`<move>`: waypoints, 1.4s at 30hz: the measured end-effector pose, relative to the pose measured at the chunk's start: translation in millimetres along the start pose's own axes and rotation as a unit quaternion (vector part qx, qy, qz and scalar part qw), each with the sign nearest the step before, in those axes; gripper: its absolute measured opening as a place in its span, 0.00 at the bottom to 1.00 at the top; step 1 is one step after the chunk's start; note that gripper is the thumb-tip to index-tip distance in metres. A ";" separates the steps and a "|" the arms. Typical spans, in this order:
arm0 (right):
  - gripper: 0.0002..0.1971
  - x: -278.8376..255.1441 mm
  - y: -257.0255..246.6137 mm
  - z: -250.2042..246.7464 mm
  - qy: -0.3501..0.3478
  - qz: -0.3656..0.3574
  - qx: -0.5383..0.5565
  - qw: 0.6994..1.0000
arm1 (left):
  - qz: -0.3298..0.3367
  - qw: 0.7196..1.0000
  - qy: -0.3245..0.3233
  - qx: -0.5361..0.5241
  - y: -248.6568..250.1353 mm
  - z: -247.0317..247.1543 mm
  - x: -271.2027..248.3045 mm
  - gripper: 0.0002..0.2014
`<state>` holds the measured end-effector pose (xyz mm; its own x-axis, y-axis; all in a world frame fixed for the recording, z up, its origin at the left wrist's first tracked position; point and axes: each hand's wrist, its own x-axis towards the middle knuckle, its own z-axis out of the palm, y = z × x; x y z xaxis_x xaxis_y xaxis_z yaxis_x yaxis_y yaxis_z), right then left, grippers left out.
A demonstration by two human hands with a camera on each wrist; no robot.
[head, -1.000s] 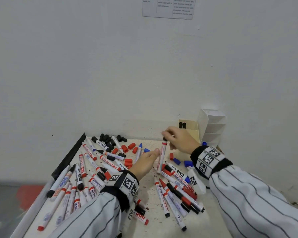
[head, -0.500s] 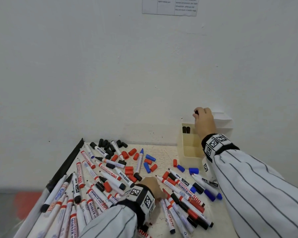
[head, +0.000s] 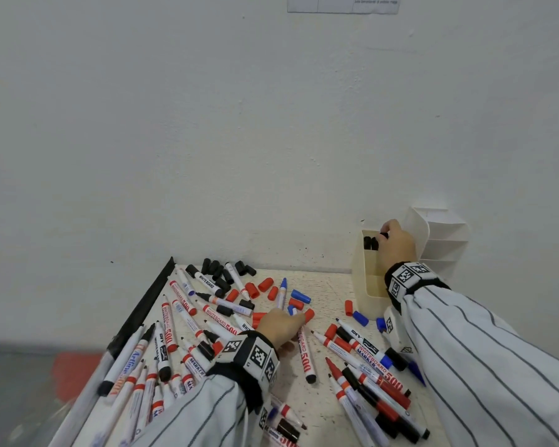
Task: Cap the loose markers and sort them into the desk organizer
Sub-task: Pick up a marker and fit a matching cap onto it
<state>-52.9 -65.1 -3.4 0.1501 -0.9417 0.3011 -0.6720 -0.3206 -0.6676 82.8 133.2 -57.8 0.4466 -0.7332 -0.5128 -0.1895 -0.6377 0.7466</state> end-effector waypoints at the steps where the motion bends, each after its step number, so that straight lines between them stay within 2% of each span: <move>1: 0.07 -1.0 1.7 0.6 -0.009 0.016 0.000 1.000 | 0.007 1.000 0.005 -0.017 0.8 -2.5 -0.3 0.15; 5: 0.14 -13.6 0.9 -1.7 -0.059 0.035 -0.008 0.998 | 0.025 0.998 0.027 -0.044 -0.8 -10.1 -1.3 0.11; 9: 0.16 -19.2 -4.8 3.4 -0.036 0.030 -0.053 0.998 | 0.052 0.994 0.062 -0.071 -5.3 -16.5 -3.5 0.09; 11: 0.17 -22.9 -12.5 7.8 -0.038 0.001 -0.081 0.996 | 0.069 0.991 0.094 -0.068 -8.3 -20.8 -4.6 0.06; 13: 0.11 -32.1 -26.5 13.4 -0.064 -0.042 -0.050 0.996 | 0.082 0.987 0.125 -0.062 -11.3 -26.5 -7.6 0.05; 14: 0.09 -38.6 -34.0 17.1 -0.092 -0.068 -0.035 0.993 | 0.085 0.985 0.136 -0.065 -13.3 -29.1 -9.1 0.07; 16: 0.07 -56.3 -48.5 24.0 -0.206 -0.099 -0.027 0.973 | 0.087 0.982 0.155 -0.070 -17.5 -34.8 -11.8 0.14; 19: 0.08 -85.4 -60.7 36.9 -0.395 -0.107 -0.058 0.911 | 0.081 0.978 0.175 -0.077 -23.3 -43.7 -20.1 0.15; 23: 0.14 -119.5 -68.4 54.1 -0.507 -0.153 -0.126 0.839 | 0.069 0.974 0.198 -0.088 -34.3 -54.5 -31.4 0.13; 26: 0.17 -138.4 -66.6 66.5 -0.495 -0.173 -0.196 0.829 | 0.068 0.974 0.204 -0.067 -45.1 -61.8 -35.1 0.15; 31: 0.13 -153.5 -61.0 74.4 -0.437 -0.177 -0.224 0.853 | 0.069 0.972 0.206 -0.085 -57.6 -71.4 -44.0 0.09; 36: 0.09 -153.3 -58.2 78.1 -0.427 -0.146 -0.248 0.857 | 0.073 0.973 0.188 -0.111 -69.6 -76.5 -42.0 0.08; 39: 0.11 -150.7 -57.7 74.1 -0.429 -0.136 -0.209 0.868 | 0.086 0.974 0.173 -0.117 -71.9 -77.0 -44.5 0.10; 42: 0.13 -145.4 -60.6 68.0 -0.388 -0.149 -0.127 0.901 | 0.099 0.976 0.164 -0.105 -73.1 -76.5 -46.8 0.13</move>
<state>15.3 84.3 -53.1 0.7462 -0.6375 -0.1919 -0.6480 -0.6293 -0.4291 142.6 232.2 -56.0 0.6814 -0.7001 -0.2133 -0.1319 -0.4042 0.9051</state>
